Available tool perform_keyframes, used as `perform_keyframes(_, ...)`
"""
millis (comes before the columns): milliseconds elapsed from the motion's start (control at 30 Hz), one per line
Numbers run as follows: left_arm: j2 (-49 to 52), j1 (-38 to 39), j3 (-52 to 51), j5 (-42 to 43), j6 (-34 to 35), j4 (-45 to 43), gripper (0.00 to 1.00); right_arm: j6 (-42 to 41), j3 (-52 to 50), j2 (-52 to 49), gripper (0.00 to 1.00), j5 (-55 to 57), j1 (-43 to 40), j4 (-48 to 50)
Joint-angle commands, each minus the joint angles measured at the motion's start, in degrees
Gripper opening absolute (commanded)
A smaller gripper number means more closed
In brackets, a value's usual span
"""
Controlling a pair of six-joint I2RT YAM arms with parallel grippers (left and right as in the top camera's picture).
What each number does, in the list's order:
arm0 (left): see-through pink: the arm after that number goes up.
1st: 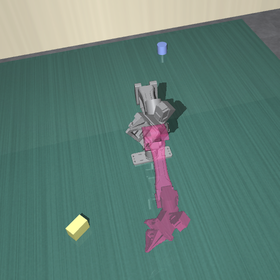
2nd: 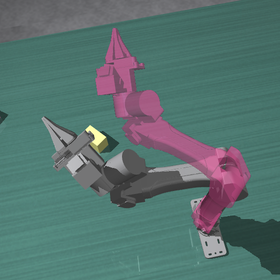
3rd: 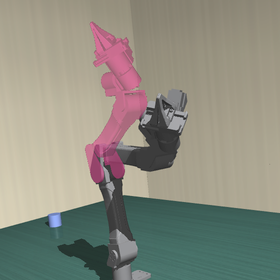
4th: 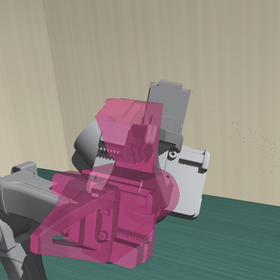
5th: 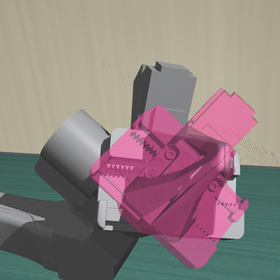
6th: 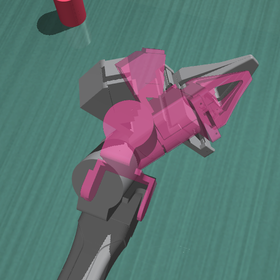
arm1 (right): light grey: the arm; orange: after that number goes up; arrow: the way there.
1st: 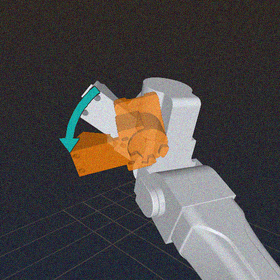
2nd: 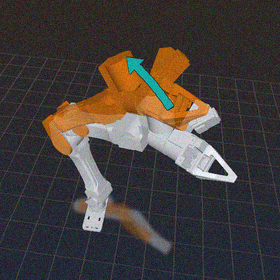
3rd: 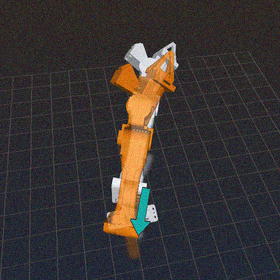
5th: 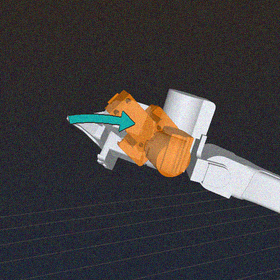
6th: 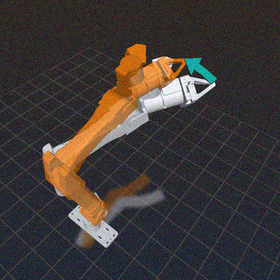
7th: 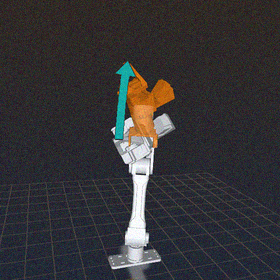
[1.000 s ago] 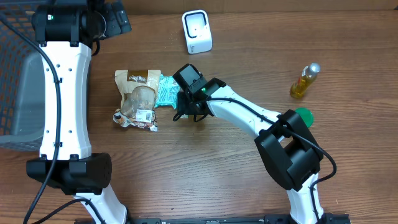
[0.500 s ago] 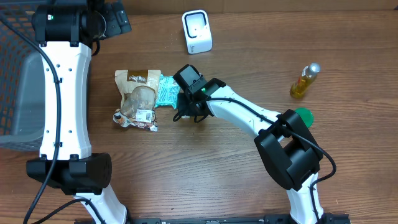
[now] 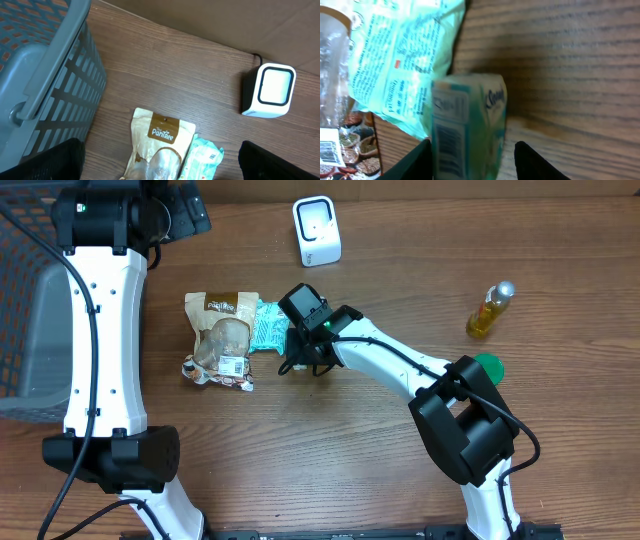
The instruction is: Scan the item barcode
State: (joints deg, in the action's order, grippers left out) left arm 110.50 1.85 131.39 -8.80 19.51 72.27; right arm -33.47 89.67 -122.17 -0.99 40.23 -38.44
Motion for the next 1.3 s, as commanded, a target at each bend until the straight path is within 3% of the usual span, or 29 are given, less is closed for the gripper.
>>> perform_keyframes(0,-0.3,0.1,1.1,-0.2,0.2,-0.1,1.0,0.5,0.4,-0.6,0.49,1.0,0.3,1.1)
perform_keyframes(367,-0.3,0.1,1.1,-0.2,0.2,-0.1,1.0,1.0,2.0,0.5,0.5,1.0,0.3,0.0)
perform_keyframes(533,-0.3,0.1,1.1,-0.2,0.2,-0.1,0.99,0.9,2.0,0.6,0.44,2.6,0.3,-0.3)
perform_keyframes(667,-0.3,0.1,1.1,-0.2,0.2,-0.1,1.0,0.9,2.0,0.6,0.27,3.1,0.3,-0.9)
perform_keyframes(767,-0.3,0.1,1.1,-0.2,0.2,-0.1,0.99,0.9,2.0,0.6,0.04,3.2,0.3,-1.2)
perform_keyframes(1033,-0.3,0.1,1.1,-0.2,0.2,-0.1,1.0,0.2,3.7,4.3,0.04,15.4,0.1,-12.5)
perform_keyframes(1267,-0.3,0.1,1.1,-0.2,0.2,-0.1,1.0,0.2,3.7,8.5,0.04,16.4,0.2,-17.4)
